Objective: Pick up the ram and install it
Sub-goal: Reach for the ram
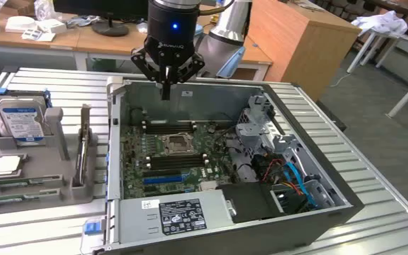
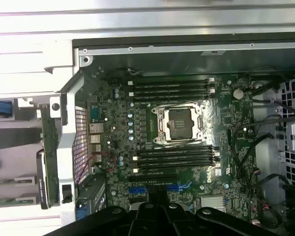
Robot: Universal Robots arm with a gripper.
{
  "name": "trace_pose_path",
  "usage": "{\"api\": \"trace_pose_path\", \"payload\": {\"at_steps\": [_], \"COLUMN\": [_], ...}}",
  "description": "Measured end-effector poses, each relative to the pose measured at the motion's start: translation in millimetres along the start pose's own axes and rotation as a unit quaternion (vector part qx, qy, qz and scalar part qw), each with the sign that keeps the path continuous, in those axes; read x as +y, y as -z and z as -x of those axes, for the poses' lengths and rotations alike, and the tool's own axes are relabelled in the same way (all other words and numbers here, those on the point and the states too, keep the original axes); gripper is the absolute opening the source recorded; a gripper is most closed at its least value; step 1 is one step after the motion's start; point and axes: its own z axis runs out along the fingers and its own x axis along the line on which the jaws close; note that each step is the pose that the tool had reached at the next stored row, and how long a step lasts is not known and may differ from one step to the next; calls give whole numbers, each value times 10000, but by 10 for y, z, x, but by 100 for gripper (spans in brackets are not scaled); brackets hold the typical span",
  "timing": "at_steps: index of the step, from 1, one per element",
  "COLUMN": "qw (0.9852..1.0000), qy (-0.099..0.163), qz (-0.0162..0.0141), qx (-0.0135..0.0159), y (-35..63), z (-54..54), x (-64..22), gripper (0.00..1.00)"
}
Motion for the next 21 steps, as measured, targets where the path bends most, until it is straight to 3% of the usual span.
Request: {"api": "trace_pose_path", "payload": {"at_steps": [14,17,21], "qw": [10000,10000,10000], "qy": [0,0,0], "qz": [0,0,0], "qx": [-1,0,0], "y": [0,2,7], "z": [-21,-92,-266], "x": [-2,-7,-20], "gripper": [11,11,11]}}
